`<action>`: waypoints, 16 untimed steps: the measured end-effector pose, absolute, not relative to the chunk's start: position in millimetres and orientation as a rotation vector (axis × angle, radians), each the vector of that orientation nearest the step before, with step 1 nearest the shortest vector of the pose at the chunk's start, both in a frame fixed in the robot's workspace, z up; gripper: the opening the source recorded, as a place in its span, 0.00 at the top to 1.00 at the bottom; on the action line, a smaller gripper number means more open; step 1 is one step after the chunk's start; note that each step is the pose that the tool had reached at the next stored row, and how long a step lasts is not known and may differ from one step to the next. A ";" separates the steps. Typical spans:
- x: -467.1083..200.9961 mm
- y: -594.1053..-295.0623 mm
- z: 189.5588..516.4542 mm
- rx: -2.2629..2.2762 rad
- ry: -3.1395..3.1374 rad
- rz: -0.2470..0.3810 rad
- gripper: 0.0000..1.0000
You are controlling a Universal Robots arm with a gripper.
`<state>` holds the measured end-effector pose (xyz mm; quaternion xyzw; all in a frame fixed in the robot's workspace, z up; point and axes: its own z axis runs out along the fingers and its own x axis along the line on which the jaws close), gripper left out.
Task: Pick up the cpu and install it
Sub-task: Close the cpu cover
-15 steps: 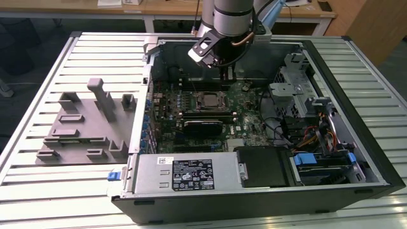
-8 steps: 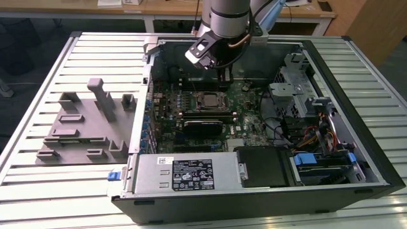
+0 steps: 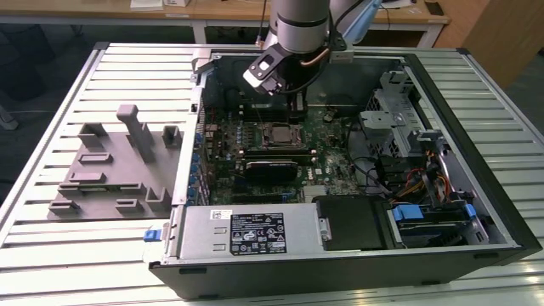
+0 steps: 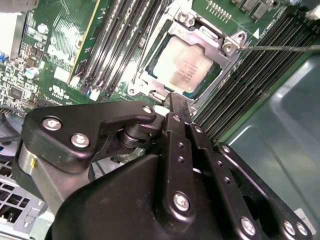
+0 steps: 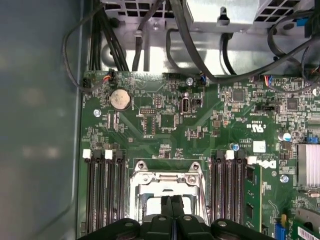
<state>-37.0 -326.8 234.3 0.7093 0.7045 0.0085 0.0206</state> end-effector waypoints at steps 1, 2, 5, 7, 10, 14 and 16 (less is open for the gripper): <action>-37.9 -326.9 233.9 2.200 2.185 0.026 0.89; -38.8 -327.0 233.5 2.200 2.185 0.026 0.89; -41.2 -327.2 232.4 2.200 2.184 0.027 0.89; -43.4 -327.2 231.5 2.200 2.184 0.027 0.89; -48.1 -327.4 230.1 2.201 2.183 0.026 0.89; -50.7 -327.4 229.5 2.202 2.182 0.026 0.89; -50.8 -327.4 229.5 2.202 2.183 0.026 0.89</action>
